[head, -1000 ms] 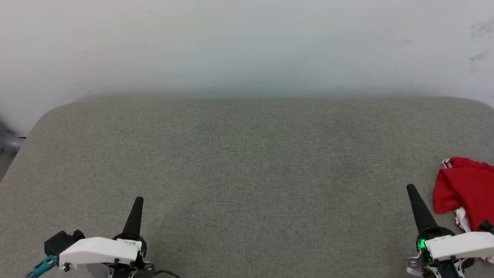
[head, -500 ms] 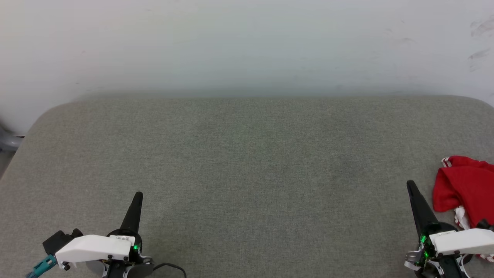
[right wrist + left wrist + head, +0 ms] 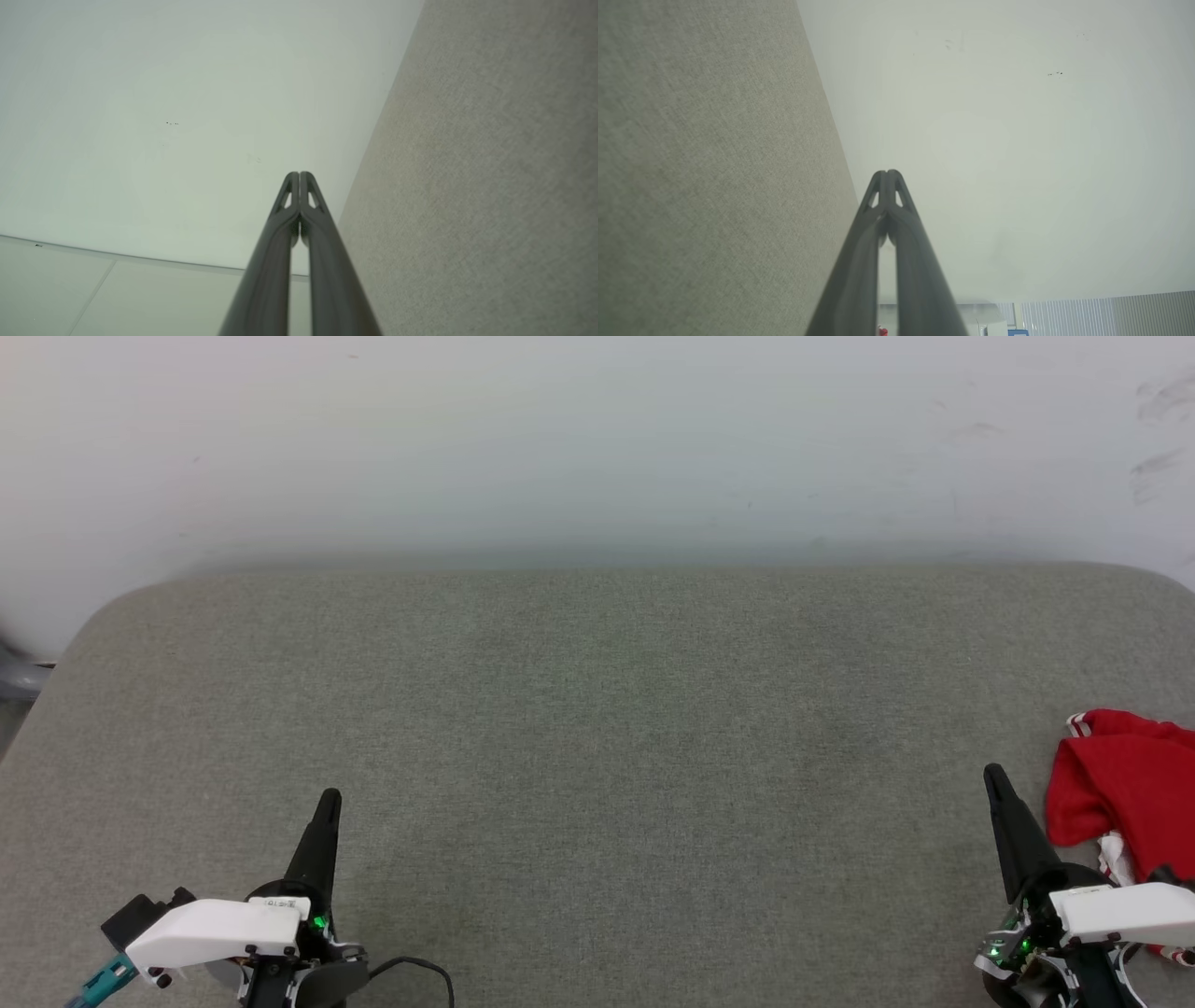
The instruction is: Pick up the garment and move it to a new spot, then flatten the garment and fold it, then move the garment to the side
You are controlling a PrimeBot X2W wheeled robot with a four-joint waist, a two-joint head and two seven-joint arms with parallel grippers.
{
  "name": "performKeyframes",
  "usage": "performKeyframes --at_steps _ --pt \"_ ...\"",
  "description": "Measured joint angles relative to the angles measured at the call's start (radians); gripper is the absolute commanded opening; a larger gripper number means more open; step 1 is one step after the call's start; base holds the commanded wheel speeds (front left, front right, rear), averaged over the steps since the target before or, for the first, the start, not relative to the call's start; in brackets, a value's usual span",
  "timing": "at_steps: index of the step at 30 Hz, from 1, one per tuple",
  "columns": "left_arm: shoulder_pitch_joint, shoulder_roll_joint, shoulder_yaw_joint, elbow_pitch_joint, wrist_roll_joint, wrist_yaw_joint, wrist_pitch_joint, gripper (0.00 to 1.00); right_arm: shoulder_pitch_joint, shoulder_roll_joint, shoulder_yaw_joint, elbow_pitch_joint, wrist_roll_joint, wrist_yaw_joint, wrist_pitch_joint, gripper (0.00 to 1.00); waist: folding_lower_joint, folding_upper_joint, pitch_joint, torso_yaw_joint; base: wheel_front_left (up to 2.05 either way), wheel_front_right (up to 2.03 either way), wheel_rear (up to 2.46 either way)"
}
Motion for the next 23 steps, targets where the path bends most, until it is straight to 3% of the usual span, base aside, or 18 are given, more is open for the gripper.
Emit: performKeyframes --at_steps 23 --pt "-0.018 -0.010 0.022 0.005 -0.130 -0.014 0.035 0.00 -0.028 0.000 0.000 0.039 0.139 0.000 0.006 0.00 -0.0001 0.0000 0.007 -0.005 0.00 0.00 0.00"
